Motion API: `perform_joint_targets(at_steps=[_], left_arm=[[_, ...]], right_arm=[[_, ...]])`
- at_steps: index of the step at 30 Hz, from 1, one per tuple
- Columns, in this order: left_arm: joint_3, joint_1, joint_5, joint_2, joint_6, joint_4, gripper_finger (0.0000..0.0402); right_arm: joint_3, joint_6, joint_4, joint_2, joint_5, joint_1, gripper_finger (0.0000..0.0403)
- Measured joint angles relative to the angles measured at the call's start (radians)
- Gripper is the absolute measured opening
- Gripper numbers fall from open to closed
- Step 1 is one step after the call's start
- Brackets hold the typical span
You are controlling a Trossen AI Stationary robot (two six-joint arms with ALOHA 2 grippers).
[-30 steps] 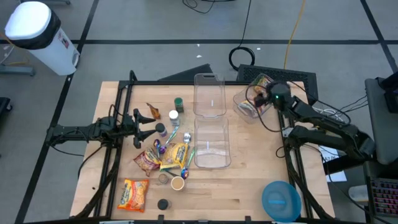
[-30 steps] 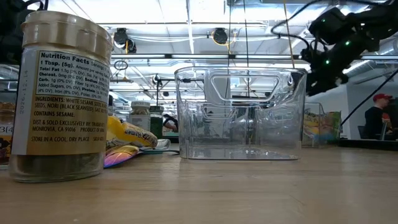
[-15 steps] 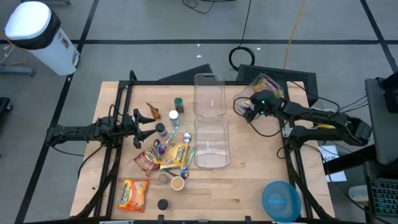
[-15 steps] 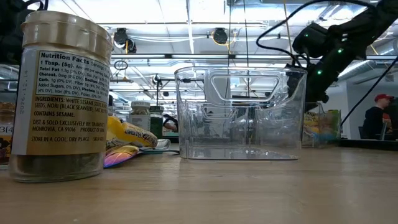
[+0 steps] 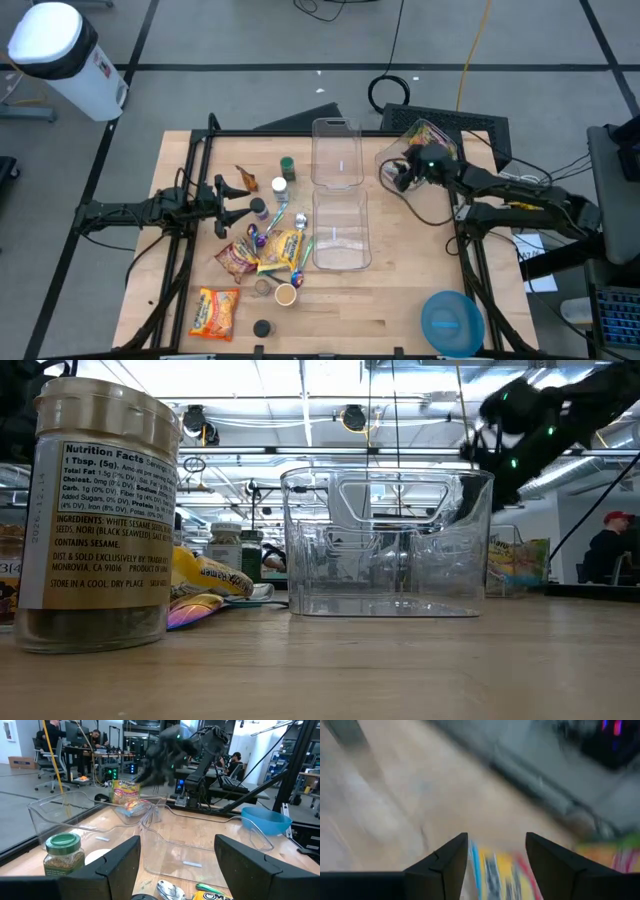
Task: Pick & Place Food Item
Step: Put the yellow noodle pack into the top right transparent bin
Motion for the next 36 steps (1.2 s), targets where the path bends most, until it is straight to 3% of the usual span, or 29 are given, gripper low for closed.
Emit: perform_joint_targets(at_steps=[4, 11, 14, 22, 36], left_arm=[[0.0, 0.0, 0.0, 0.0, 0.0, 0.0, 0.0262], [0.0, 0.0, 0.0, 0.0, 0.0, 0.0, 0.0262], [0.0, 0.0, 0.0, 0.0, 0.0, 0.0, 0.0262], [0.0, 0.0, 0.0, 0.0, 0.0, 0.0, 0.0262], [0.0, 0.0, 0.0, 0.0, -0.001, 0.009, 0.0262]], right_arm=[[-0.001, 0.037, 0.083, -0.058, -0.095, 0.014, 0.018], [0.0, 0.104, 0.32, -0.084, -0.593, 0.157, 0.0164], [0.0, 0.107, 0.397, -0.085, -0.689, 0.26, 0.0157], [0.0, 0.006, 0.399, -0.105, -0.709, 0.488, 0.0144], [0.0, 0.096, 0.441, -0.105, -0.705, 0.642, 0.0141]])
